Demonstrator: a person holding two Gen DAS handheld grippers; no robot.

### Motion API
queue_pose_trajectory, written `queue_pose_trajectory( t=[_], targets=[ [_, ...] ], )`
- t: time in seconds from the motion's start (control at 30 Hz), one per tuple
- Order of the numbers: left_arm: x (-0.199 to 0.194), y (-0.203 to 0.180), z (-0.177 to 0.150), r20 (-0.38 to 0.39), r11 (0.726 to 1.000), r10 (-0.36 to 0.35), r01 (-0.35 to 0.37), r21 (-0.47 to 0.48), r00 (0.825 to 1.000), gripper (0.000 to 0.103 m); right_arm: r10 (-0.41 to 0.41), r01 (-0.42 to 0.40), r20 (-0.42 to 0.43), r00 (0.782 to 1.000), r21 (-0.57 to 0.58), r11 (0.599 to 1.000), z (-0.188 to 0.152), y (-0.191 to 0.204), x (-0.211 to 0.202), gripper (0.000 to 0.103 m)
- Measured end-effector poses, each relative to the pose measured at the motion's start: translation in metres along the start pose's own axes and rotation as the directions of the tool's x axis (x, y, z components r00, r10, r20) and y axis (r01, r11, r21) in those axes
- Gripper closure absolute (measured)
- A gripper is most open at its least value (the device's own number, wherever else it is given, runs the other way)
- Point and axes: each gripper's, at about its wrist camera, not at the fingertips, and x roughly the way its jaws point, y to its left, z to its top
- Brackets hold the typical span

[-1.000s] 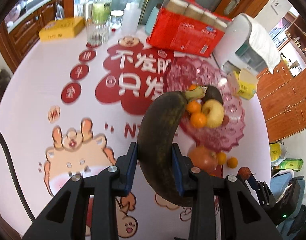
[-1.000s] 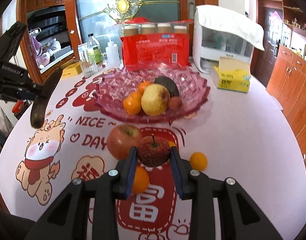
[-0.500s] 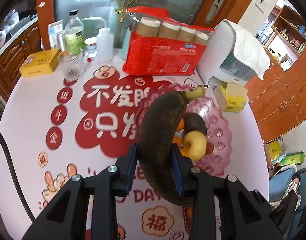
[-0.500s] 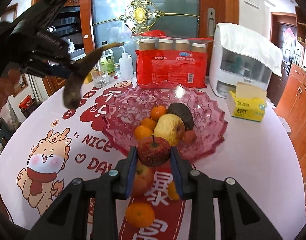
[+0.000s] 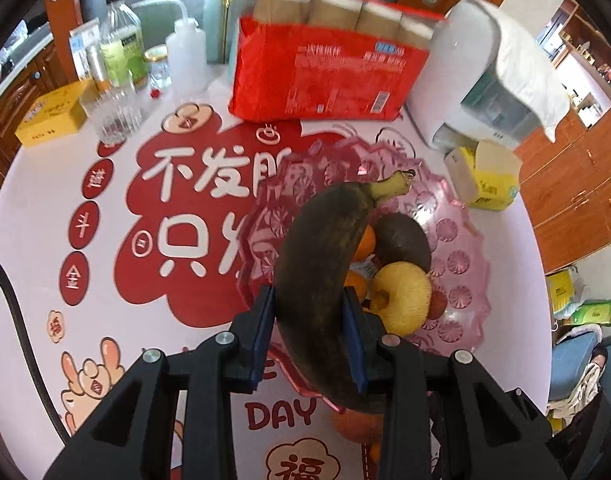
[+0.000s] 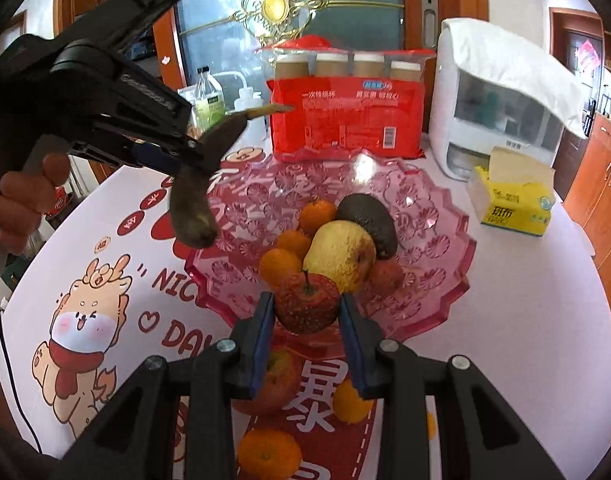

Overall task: Organize fruits
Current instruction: 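Carry the banana and lychee into the pink bowl and open both tools, then withdraw both tools from the bowl toward the remaining fruit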

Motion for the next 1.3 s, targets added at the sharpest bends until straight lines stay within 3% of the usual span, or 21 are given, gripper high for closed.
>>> queue_pose_trajectory(
  t=[0.2,0.3,0.37,0.57,0.83,0.93,1.3],
  targets=[
    [0.022,-0.008,0.001,-0.027,0.999,0.011,-0.009,0.042,1.0,0.071,0.009,-0.008,-0.035,0.999,0.014,1.0,-0.002,0.0,0.015,0.07],
    [0.023,-0.007,-0.001,-0.033,0.999,-0.025,0.026,0.027,0.999,0.071,0.017,-0.015,-0.043,0.999,0.029,0.999,-0.002,-0.001,0.019,0.07],
    [0.015,-0.006,-0.002,-0.002,0.998,-0.053,0.053,0.02,0.999,0.068,0.02,-0.017,-0.064,0.998,0.042,0.999,-0.003,-0.002,0.022,0.066],
    [-0.007,-0.003,-0.007,0.023,0.999,-0.041,0.041,0.025,0.999,0.054,0.032,-0.027,-0.062,0.998,0.082,0.996,-0.003,-0.004,0.015,0.056],
    [-0.032,0.005,-0.05,-0.01,0.998,-0.052,0.052,0.024,0.999,0.05,0.014,-0.004,-0.045,0.999,0.215,0.977,-0.011,-0.015,-0.016,0.049],
    [-0.039,0.01,-0.069,-0.042,0.997,-0.081,0.081,0.004,0.996,0.045,-0.005,0.016,-0.048,0.999,0.251,0.968,-0.02,-0.018,-0.028,0.048],
    [-0.047,0.014,-0.144,-0.15,0.989,-0.13,0.138,0.046,0.98,0.044,-0.032,0.082,-0.141,0.99,0.363,0.928,-0.095,0.0,-0.066,0.047]
  ],
)
